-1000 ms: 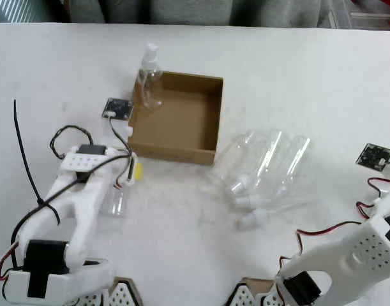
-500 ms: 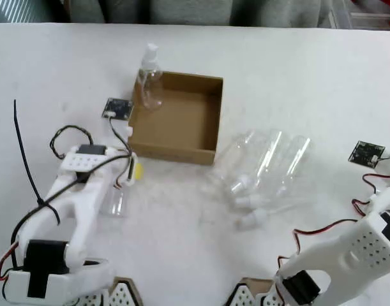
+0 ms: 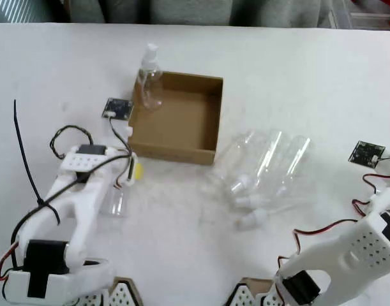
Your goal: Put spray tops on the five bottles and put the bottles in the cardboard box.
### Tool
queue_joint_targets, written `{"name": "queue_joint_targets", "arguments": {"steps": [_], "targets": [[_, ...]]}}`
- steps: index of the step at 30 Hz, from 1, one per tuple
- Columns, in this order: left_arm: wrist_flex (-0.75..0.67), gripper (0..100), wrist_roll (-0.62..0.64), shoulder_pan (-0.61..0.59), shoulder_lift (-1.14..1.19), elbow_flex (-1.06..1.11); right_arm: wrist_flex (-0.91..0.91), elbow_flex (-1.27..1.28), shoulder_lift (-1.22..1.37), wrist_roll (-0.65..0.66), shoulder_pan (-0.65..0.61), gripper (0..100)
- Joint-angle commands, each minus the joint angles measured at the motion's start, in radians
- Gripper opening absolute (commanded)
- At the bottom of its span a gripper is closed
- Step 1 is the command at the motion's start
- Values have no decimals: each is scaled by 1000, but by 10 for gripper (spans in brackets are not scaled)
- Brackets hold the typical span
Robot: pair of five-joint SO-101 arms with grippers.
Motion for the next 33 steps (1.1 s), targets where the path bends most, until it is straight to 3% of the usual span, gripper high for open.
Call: {"name": "queue_joint_targets", "arguments": {"steps": [1, 15, 21, 28, 33], "targets": [[-18, 23, -12, -12, -44, 0, -13, -41, -7, 17, -1, 190], [-18, 23, -12, -12, -44, 0, -22, -49, 39, 49, 33, 189], [-18, 23, -12, -12, -44, 0, -19, -83, 41, 49, 41, 63], [-18, 23, -12, -12, -44, 0, -16, -103, 35, 38, 70, 59], [-18, 23, -12, -12, -44, 0, -16, -103, -30, -221, 65, 58]]}}
